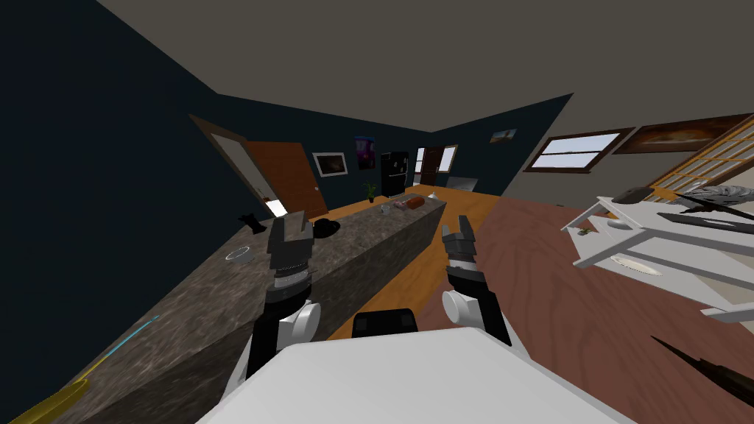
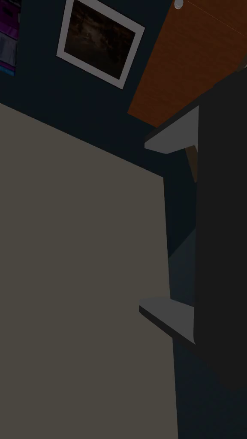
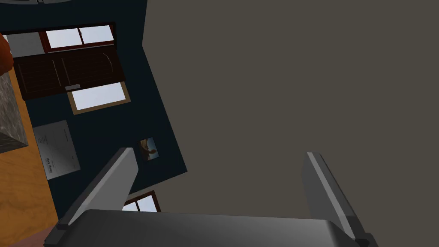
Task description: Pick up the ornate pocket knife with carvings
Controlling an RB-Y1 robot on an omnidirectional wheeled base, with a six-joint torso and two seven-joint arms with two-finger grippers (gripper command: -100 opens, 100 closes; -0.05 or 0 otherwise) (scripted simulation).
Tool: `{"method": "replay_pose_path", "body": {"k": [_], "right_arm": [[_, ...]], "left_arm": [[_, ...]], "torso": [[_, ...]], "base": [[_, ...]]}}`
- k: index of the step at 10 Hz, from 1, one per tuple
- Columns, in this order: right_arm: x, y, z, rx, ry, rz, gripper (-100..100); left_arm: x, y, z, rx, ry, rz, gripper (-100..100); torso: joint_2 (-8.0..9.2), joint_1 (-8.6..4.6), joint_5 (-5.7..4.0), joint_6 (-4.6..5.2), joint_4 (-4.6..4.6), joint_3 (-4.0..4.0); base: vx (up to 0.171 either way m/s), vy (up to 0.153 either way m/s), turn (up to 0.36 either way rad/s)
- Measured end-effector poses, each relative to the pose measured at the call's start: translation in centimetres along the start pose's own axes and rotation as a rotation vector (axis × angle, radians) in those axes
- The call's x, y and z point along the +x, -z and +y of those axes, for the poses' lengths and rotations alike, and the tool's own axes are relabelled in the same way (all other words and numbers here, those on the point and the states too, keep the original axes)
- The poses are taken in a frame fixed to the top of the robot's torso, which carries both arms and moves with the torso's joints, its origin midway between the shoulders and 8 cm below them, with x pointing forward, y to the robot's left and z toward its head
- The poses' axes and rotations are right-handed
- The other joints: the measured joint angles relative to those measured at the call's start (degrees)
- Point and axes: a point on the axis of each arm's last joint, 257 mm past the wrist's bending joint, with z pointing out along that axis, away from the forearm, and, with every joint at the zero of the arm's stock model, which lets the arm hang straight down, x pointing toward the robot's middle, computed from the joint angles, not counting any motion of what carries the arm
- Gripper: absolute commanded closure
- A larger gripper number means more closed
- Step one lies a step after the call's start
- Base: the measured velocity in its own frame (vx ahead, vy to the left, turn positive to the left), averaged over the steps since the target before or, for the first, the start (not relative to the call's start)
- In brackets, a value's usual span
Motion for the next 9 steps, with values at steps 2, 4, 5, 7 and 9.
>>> {"method": "replay_pose_path", "body": {"k": [2,4,5,7,9], "right_arm": [[0.0,0.0,0.0,0.000,0.000,0.000,0],[0.0,0.0,0.0,0.000,0.000,0.000,0],[0.0,0.0,0.0,0.000,0.000,0.000,0],[0.0,0.0,0.0,0.000,0.000,0.000,0],[0.0,0.0,0.0,0.000,0.000,0.000,0]], "left_arm": [[0.2,0.3,0.6,-0.023,-0.014,0.037,-100],[0.6,0.9,1.6,-0.061,-0.035,0.086,-100],[0.6,1.2,2.1,-0.085,-0.047,0.109,-100],[0.9,1.8,2.9,-0.116,-0.066,0.152,-100],[0.8,2.5,3.7,-0.148,-0.085,0.190,-100]], "torso": [[-0.01,-0.01,0.00,0.01,0.00,-0.01],[-0.02,-0.03,-0.01,0.00,-0.01,-0.01],[-0.02,-0.04,-0.01,0.00,-0.01,-0.01],[-0.02,-0.03,-0.01,0.01,0.00,-0.01],[-0.01,-0.02,-0.01,0.00,0.00,-0.01]], "base": [[0.005,-0.009,-0.053],[0.007,-0.016,-0.063],[0.006,-0.012,-0.022],[0.004,-0.011,-0.035],[0.005,-0.011,-0.035]]}}
